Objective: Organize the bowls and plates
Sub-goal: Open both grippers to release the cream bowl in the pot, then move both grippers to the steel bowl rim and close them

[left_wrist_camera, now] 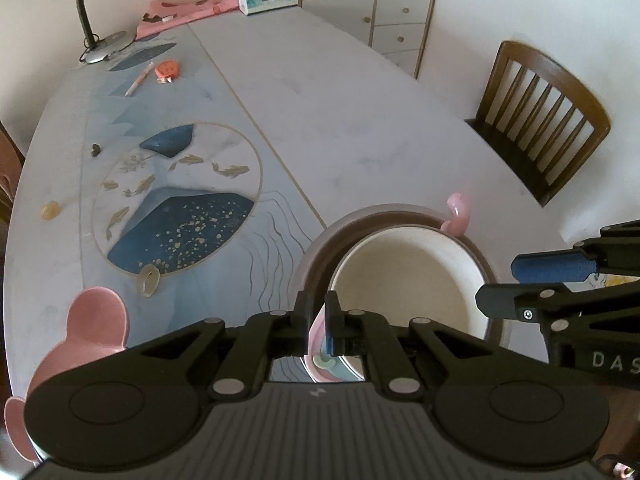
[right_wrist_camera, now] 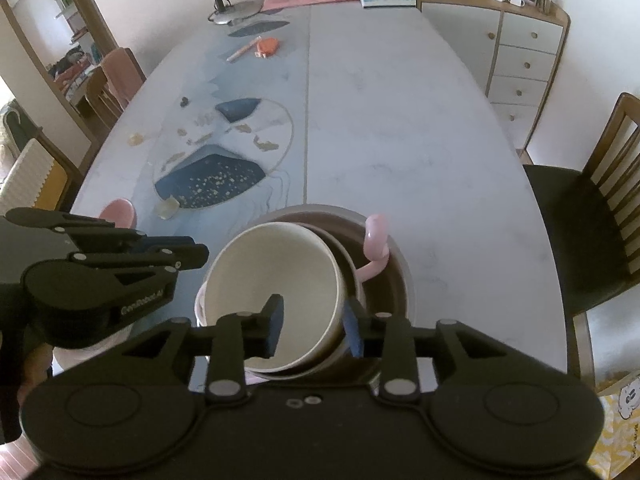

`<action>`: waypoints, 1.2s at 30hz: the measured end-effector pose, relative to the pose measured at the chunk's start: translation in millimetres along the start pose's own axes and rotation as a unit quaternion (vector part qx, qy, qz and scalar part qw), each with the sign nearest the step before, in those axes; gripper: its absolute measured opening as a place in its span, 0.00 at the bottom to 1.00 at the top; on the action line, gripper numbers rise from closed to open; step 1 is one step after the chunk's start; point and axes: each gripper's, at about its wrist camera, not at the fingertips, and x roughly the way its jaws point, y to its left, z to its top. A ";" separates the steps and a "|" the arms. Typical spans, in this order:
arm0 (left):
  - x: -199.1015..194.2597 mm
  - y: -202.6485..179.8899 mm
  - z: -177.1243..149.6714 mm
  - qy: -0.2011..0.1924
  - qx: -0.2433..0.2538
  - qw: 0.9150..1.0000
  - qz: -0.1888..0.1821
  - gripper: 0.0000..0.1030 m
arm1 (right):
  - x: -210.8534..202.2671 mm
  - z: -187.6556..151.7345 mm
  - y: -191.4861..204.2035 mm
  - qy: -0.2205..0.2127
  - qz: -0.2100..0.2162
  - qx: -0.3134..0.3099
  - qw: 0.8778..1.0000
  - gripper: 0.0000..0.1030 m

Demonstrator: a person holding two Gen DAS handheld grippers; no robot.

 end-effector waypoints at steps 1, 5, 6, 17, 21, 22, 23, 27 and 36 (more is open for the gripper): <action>-3.1 1.0 -0.7 -0.003 -0.002 1.000 -0.003 0.07 | -2.6 0.0 0.3 -0.004 0.001 0.000 1.000 0.37; -16.8 3.7 -3.6 -0.015 -0.011 1.000 -0.011 0.07 | -14.6 -1.2 1.5 -0.020 0.001 -0.003 1.000 0.43; -19.5 4.4 -3.9 -0.018 -0.013 1.000 -0.014 0.08 | -17.3 -1.6 1.7 -0.023 0.001 -0.004 1.000 0.44; -52.4 9.7 -10.4 -0.050 -0.030 0.998 -0.033 0.09 | -38.4 -9.3 4.9 -0.047 0.004 -0.013 0.999 0.60; -61.1 9.8 -14.9 -0.059 -0.031 0.997 -0.034 0.27 | -46.7 -14.0 5.1 -0.055 0.005 -0.016 0.998 0.64; -63.6 9.3 -16.0 -0.064 -0.031 0.997 -0.030 0.41 | -48.2 -14.8 4.7 -0.057 0.005 -0.015 0.998 0.67; -66.6 8.6 -17.1 -0.072 -0.030 0.997 -0.025 0.50 | -50.1 -16.0 3.9 -0.060 0.006 -0.015 0.998 0.68; -80.5 5.7 -20.8 -0.101 -0.025 0.994 -0.019 0.69 | -57.1 -21.0 0.9 -0.065 0.006 -0.011 0.998 0.72; -85.9 5.2 -30.8 -0.113 -0.015 0.993 -0.026 0.76 | -70.8 -41.3 -6.7 -0.092 0.000 -0.011 0.996 0.97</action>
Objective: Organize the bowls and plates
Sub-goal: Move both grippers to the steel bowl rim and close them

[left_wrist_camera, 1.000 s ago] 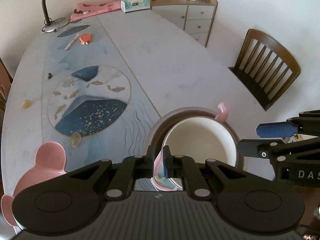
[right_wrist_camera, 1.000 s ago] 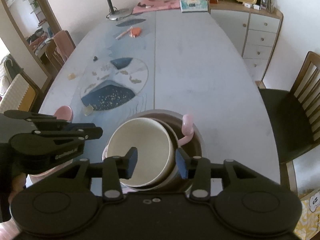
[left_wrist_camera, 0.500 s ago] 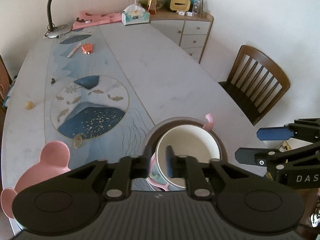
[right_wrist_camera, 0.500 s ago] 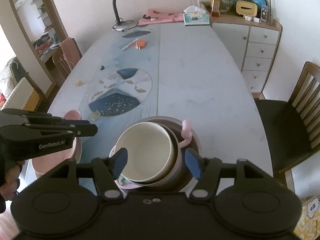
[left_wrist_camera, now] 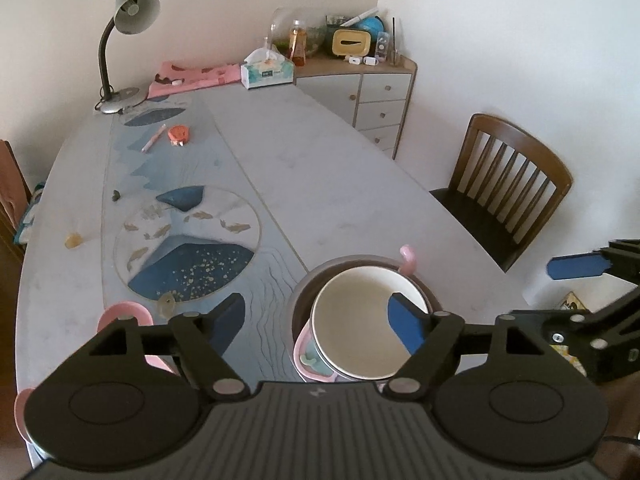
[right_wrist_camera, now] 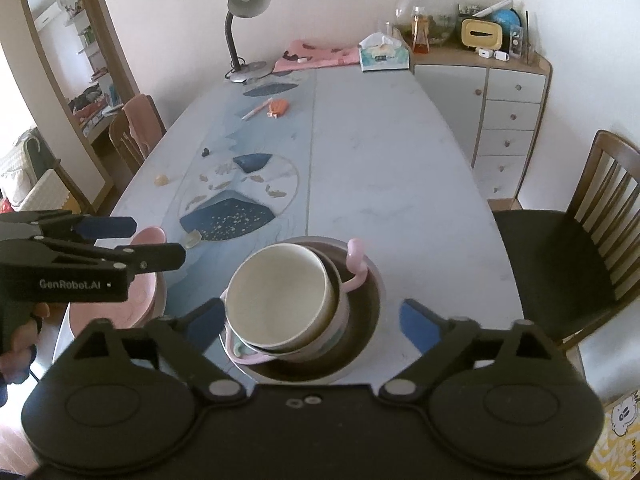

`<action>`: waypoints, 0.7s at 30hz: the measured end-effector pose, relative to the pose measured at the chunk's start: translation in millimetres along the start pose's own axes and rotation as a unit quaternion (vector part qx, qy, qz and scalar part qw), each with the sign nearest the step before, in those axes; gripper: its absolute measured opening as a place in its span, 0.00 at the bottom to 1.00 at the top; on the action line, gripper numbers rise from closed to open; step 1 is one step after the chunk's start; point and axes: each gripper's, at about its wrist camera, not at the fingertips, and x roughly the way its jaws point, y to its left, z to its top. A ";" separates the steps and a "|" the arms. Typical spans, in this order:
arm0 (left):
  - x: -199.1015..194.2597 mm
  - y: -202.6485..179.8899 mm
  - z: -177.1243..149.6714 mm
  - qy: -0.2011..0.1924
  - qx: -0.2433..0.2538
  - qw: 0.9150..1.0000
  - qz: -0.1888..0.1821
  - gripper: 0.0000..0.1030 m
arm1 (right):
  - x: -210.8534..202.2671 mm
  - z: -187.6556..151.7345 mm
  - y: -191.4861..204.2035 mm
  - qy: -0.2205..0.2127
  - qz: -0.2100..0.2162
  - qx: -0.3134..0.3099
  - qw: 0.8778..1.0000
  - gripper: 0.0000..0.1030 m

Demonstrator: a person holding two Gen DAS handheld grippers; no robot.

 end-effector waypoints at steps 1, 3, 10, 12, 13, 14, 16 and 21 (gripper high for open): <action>2.5 1.7 -0.8 0.003 -0.001 1.000 0.000 0.76 | 0.4 -2.9 -1.2 0.000 -0.002 0.001 1.000 0.98; 8.9 5.8 -1.3 0.010 -0.003 1.000 0.002 0.76 | 3.9 -8.9 -4.4 0.006 -0.004 0.007 1.000 0.98; 48.5 36.1 4.9 0.059 -0.026 0.998 -0.012 0.76 | 24.8 -28.9 -20.4 0.033 -0.009 0.045 0.998 0.98; 64.9 46.7 9.7 0.079 -0.031 0.996 -0.023 0.76 | 31.5 -32.7 -24.2 0.037 -0.011 0.056 0.998 0.98; 72.0 50.7 12.0 0.087 -0.031 0.996 -0.021 0.76 | 34.9 -34.8 -26.3 0.040 -0.012 0.063 0.997 0.97; 78.3 53.9 14.1 0.092 -0.029 0.995 -0.015 0.76 | 37.7 -36.9 -28.4 0.043 -0.014 0.069 0.997 0.97; 91.6 59.5 19.4 0.098 -0.017 0.995 0.002 0.76 | 44.4 -41.0 -32.4 0.052 -0.012 0.084 0.995 0.96; 124.6 71.0 29.4 0.127 -0.011 0.992 -0.015 0.76 | 65.4 -48.4 -42.5 0.081 -0.005 0.139 0.987 0.92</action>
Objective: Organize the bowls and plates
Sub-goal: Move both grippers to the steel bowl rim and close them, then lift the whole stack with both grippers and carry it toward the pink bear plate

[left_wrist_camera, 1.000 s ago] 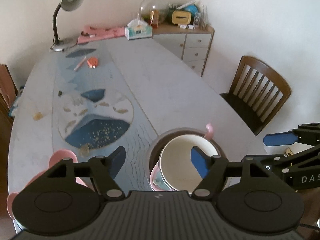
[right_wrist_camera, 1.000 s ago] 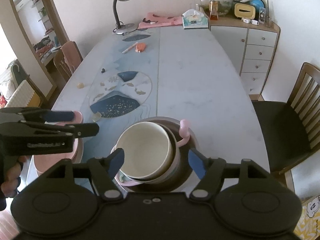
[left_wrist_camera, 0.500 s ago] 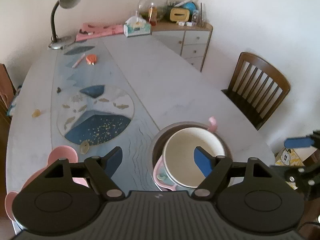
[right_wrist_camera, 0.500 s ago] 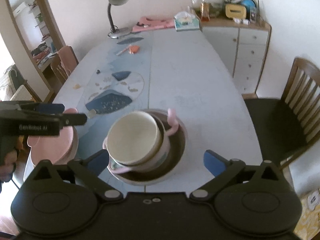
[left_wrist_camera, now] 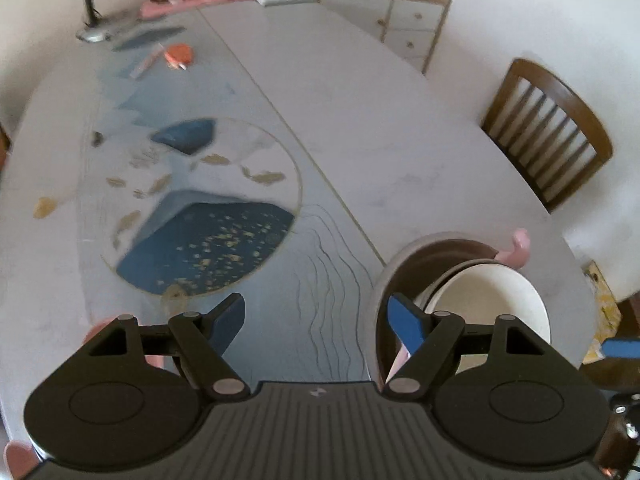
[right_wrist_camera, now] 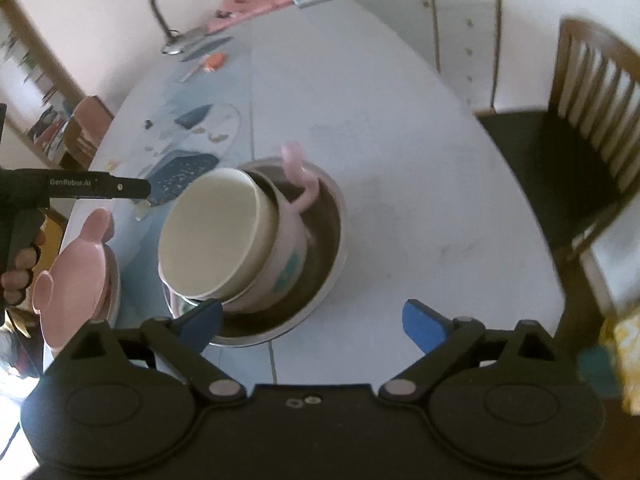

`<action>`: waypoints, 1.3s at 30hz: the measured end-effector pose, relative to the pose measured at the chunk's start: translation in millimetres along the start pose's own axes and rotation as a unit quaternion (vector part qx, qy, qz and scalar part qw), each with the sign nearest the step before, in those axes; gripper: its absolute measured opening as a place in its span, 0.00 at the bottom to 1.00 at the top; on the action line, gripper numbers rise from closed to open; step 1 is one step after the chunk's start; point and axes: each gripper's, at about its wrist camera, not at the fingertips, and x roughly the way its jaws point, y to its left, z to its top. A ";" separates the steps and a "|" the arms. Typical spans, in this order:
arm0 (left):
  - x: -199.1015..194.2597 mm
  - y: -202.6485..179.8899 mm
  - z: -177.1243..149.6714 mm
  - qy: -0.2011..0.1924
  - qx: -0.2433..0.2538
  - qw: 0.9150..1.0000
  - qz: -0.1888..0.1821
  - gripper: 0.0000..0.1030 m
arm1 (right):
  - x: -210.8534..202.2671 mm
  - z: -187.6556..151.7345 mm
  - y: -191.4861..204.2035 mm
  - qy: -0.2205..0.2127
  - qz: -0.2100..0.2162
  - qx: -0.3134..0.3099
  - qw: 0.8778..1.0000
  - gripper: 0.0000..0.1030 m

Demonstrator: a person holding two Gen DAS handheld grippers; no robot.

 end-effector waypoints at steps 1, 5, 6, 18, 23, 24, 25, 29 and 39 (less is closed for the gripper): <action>5.6 0.7 3.0 0.006 0.003 1.000 -0.004 0.76 | 4.9 -0.3 -1.2 0.007 0.001 0.010 1.000 0.90; 26.4 -1.3 11.9 0.027 0.008 1.000 -0.009 0.76 | 18.5 -2.4 0.4 0.024 0.006 0.021 0.999 0.87; 30.6 -2.0 13.5 0.030 0.010 0.999 -0.007 0.76 | 22.1 -2.7 2.1 0.029 0.008 0.020 0.999 0.85; 64.7 -6.0 24.8 0.070 -0.019 0.995 -0.069 0.47 | 59.7 0.7 14.4 0.090 0.053 0.039 0.994 0.50; 68.8 -5.3 23.3 0.085 -0.041 0.990 -0.103 0.25 | 65.1 2.0 9.8 0.102 0.054 0.058 0.992 0.36; 69.6 -4.6 22.6 0.088 -0.046 0.989 -0.106 0.22 | 64.7 1.6 6.9 0.103 0.056 0.064 0.991 0.33; 69.5 -3.9 21.6 0.089 -0.051 0.989 -0.110 0.18 | 65.1 2.5 4.9 0.104 0.057 0.069 0.991 0.31; 67.1 -2.3 16.4 0.094 -0.061 0.987 -0.112 0.14 | 62.3 4.9 -4.8 0.101 0.053 0.081 0.990 0.24; 56.8 -10.5 -11.0 0.121 -0.070 0.982 -0.125 0.10 | 61.7 39.7 -32.1 0.088 0.003 0.041 0.995 0.14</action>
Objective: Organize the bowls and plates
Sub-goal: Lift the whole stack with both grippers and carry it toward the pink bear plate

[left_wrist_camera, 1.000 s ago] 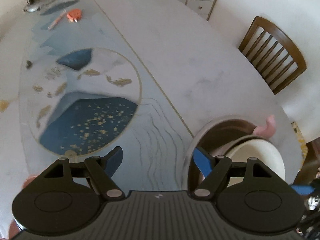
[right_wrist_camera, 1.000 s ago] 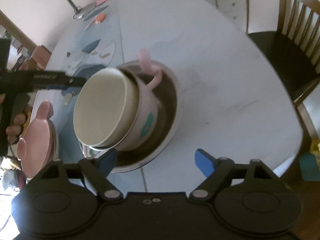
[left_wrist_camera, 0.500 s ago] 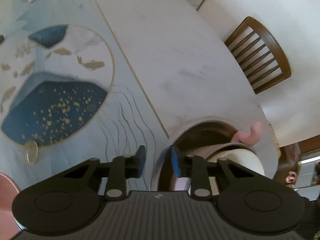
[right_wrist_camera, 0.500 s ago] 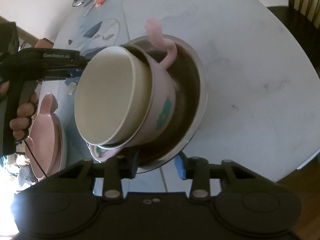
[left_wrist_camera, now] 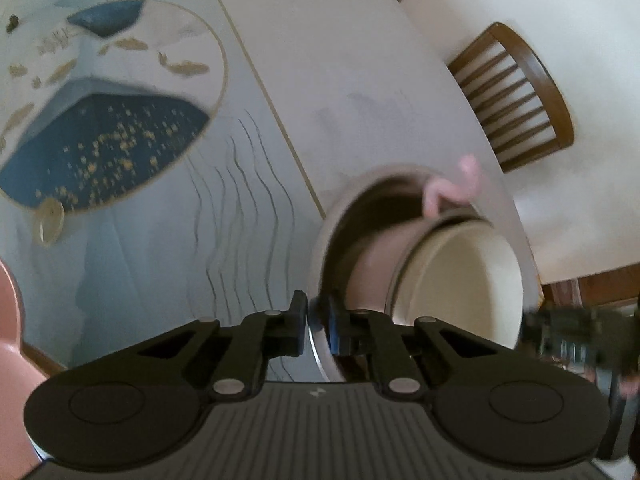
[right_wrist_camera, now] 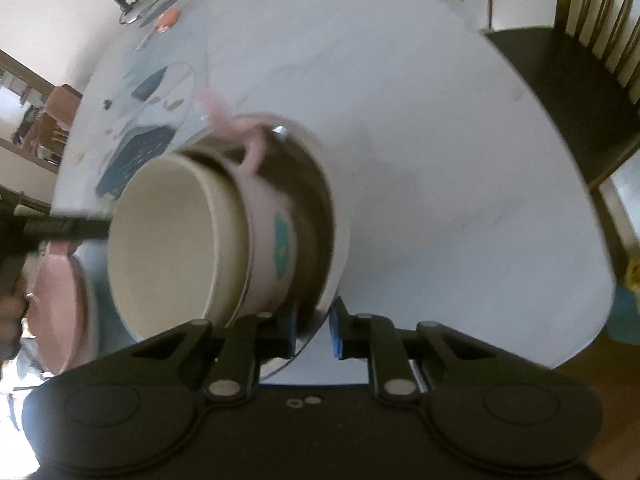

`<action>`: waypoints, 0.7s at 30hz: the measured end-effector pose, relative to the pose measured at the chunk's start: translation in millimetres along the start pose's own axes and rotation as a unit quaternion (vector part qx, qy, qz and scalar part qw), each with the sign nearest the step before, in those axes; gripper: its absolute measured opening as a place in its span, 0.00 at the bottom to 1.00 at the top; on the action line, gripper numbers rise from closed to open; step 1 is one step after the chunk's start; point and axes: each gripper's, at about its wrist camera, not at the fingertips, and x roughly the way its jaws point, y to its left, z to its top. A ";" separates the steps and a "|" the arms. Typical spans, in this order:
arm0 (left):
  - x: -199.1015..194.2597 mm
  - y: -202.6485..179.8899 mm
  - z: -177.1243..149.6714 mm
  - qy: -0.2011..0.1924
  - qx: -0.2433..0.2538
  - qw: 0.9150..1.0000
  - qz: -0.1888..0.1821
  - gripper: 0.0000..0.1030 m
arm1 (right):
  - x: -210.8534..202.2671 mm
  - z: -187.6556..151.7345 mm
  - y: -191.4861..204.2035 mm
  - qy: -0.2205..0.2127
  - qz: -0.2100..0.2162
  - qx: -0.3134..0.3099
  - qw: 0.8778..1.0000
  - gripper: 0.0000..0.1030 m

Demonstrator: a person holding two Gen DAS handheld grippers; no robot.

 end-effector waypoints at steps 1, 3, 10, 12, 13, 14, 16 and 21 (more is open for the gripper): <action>0.6 -1.7 -2.8 0.001 0.002 1.000 0.000 0.10 | 1.3 3.9 -1.9 0.001 -0.002 -0.002 1.000 0.14; 4.2 -5.2 -6.8 0.006 0.004 1.000 0.005 0.10 | 2.1 8.6 -4.7 0.003 -0.006 -0.010 1.000 0.13; 10.0 -8.3 -12.1 -0.004 -0.007 1.000 0.022 0.11 | 2.7 14.1 -1.1 0.004 -0.020 -0.036 0.999 0.14; 10.1 -11.8 -13.2 -0.009 -0.006 0.999 0.031 0.11 | 4.1 17.4 0.9 0.010 -0.022 -0.045 0.999 0.14; 10.0 -12.6 -13.8 -0.011 -0.009 0.999 0.035 0.11 | 5.3 19.1 2.3 0.014 -0.023 -0.052 0.998 0.15; 9.6 -13.3 -14.7 -0.014 -0.013 0.999 0.038 0.11 | 6.4 20.4 3.6 0.017 -0.024 -0.057 0.998 0.15; 8.7 -14.9 -16.2 -0.018 -0.019 0.999 0.045 0.11 | 10.0 23.1 6.7 0.022 -0.027 -0.076 0.996 0.16; 6.6 -19.5 -18.8 -0.024 -0.038 0.997 0.065 0.11 | 19.6 33.0 11.3 0.044 -0.024 -0.107 0.993 0.16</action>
